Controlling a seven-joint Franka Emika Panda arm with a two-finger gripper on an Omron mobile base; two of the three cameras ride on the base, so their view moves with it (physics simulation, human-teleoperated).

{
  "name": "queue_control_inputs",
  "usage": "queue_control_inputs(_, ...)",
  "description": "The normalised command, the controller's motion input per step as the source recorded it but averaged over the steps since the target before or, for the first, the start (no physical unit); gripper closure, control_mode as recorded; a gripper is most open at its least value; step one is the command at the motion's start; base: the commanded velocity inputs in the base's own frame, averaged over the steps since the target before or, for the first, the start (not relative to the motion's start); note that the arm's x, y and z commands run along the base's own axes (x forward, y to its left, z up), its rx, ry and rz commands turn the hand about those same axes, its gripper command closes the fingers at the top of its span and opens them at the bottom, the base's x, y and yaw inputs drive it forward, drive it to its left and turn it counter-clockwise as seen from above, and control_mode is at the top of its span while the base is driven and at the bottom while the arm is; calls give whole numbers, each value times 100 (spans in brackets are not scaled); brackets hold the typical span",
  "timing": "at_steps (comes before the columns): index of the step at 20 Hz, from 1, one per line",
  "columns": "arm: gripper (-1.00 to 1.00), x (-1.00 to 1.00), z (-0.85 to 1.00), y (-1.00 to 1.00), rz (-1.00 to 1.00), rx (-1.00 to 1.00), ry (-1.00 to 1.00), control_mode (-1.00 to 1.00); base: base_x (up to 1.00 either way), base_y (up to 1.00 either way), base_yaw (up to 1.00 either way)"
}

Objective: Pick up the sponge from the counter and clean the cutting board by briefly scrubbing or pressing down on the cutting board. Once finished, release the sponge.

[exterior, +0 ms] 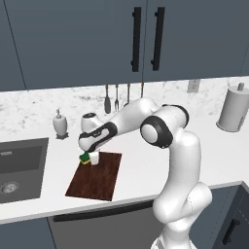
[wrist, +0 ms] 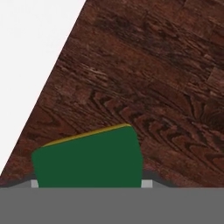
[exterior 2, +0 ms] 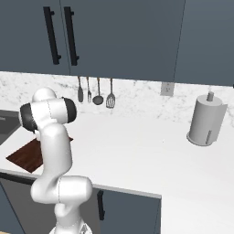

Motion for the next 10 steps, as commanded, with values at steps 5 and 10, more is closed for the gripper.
queue_control_inputs(5,100,-100,-60,47,-23,0,0,-100,0,0,0)
queue_control_inputs(10,100,-100,-21,64,-17,0,1,-100,0,0,0)
